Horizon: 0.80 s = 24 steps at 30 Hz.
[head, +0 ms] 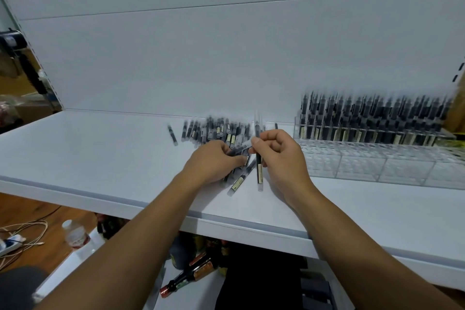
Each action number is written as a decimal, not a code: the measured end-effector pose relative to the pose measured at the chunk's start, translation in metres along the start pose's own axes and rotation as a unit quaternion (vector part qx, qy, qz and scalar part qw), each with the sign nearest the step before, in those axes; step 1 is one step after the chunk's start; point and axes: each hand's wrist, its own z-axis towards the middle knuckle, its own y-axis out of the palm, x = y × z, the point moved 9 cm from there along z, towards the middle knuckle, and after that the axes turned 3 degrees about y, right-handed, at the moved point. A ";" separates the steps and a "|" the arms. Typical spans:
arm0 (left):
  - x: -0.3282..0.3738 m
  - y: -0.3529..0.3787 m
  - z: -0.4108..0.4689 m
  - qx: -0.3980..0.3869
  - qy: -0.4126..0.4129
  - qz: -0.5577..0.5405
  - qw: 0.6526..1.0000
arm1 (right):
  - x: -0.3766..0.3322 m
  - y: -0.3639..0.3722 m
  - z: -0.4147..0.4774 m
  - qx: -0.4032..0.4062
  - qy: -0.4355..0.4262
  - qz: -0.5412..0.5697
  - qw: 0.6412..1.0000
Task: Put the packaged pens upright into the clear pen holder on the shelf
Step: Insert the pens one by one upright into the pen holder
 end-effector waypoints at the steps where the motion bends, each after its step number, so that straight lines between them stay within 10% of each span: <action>1: 0.001 0.001 0.002 0.000 -0.001 0.017 1.000 | 0.000 0.000 0.000 0.000 0.001 -0.002 1.000; 24: 0.085 -0.005 0.025 0.013 0.108 -0.258 0.960 | -0.093 -0.074 -0.002 0.015 -0.069 -0.009 0.997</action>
